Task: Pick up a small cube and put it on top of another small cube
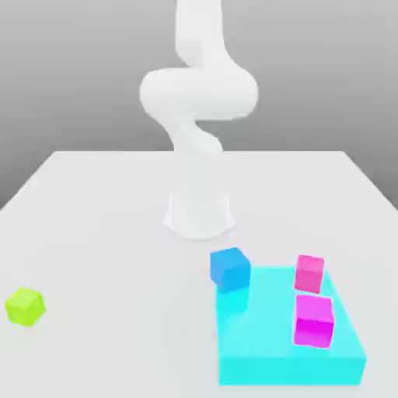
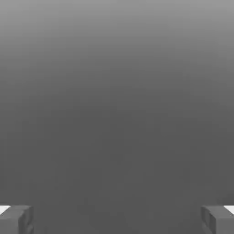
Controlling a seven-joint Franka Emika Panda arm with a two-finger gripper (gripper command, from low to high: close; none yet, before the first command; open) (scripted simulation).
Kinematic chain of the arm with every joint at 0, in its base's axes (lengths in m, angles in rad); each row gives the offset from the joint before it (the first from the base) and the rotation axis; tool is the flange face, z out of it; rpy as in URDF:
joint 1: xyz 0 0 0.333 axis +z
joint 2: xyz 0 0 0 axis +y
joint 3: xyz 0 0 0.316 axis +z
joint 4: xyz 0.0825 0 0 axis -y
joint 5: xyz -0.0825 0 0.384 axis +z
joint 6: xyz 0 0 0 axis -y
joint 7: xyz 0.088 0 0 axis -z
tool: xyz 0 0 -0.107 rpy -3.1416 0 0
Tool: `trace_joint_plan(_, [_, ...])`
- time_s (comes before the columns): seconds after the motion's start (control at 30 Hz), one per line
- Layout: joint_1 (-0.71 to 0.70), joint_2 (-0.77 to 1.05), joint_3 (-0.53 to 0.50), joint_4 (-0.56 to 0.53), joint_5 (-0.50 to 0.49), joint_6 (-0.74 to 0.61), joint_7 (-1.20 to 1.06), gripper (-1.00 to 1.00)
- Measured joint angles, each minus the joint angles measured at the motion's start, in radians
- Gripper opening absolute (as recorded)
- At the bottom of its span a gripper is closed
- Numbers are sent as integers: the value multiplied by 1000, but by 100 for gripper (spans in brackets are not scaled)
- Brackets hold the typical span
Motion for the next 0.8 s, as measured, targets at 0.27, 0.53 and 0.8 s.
trace_joint_plan(0.27, [-51, 290, -166, -72, -2, 134, -141, 0])
trace_joint_plan(0.53, [-106, 580, -332, -142, 72, 265, -335, 0])
trace_joint_plan(0.8, [-273, 888, -370, -209, 233, 387, -591, 0])
